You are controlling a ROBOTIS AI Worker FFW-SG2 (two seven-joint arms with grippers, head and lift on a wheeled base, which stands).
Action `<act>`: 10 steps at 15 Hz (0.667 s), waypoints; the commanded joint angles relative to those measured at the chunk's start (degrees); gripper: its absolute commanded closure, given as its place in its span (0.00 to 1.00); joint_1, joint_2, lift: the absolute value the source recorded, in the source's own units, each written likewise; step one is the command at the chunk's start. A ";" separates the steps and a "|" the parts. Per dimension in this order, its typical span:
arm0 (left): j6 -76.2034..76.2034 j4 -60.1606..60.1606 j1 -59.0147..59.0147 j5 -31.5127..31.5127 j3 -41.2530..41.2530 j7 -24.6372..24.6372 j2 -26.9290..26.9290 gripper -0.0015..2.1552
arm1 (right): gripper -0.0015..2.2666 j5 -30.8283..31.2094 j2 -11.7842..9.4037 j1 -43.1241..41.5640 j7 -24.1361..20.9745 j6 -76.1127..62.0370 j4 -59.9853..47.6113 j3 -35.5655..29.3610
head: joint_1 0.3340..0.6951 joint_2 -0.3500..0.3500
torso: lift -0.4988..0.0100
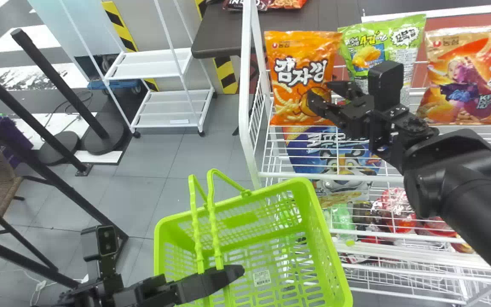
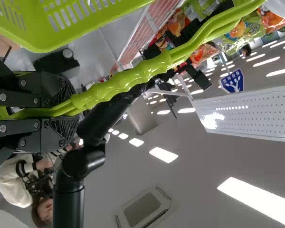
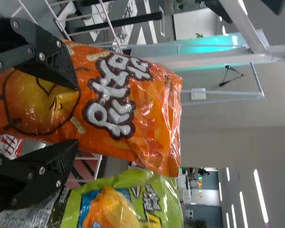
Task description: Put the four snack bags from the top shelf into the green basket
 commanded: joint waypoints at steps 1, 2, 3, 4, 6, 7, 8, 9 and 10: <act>-0.05 0.00 0.00 0.00 -0.18 -0.57 -0.10 1.00 | 0.94 -0.02 0.14 0.07 0.00 -0.20 0.04 0.03 | 1.00 0.86 | 0.98; -0.05 0.00 -0.08 0.00 -0.27 -0.57 -0.10 1.00 | 0.95 0.25 0.14 0.24 0.00 -1.07 0.04 0.03 | 1.00 0.87 | 0.98; -0.05 0.00 0.00 0.00 -0.27 -0.57 -0.10 1.00 | 0.99 0.78 0.14 0.42 -0.18 -1.78 0.04 0.03 | 1.00 0.86 | 0.98; -0.05 0.00 0.00 0.00 -0.18 -0.57 -0.01 1.00 | 0.99 1.13 0.14 0.42 -0.18 -1.78 0.04 0.12 | 1.00 0.86 | 0.98; -0.05 0.09 0.00 0.00 0.00 -0.57 0.16 1.00 | 0.99 1.74 0.14 0.59 -0.35 -3.18 -0.40 0.03 | 1.00 0.86 | 0.98; -0.05 0.18 0.09 0.00 0.08 -0.57 0.34 1.00 | 0.99 2.09 0.14 1.56 -0.70 -3.71 -1.81 0.03 | 1.00 0.87 | 0.98; -0.22 0.18 0.27 0.00 0.17 -0.57 0.43 1.00 | 0.99 2.36 0.14 3.14 -1.32 -3.53 -4.62 -0.23 | 1.00 0.87 | 0.98; -0.40 0.26 0.27 0.09 0.17 -0.57 0.43 1.00 | 0.99 2.89 0.14 4.37 -1.41 -2.83 -6.29 -0.85 | 1.00 0.88 | 0.98; -0.57 0.35 0.27 0.09 0.17 -0.57 0.60 1.00 | 0.99 2.89 0.14 4.90 -1.49 -2.83 -6.82 -1.02 | 1.00 0.88 | 0.98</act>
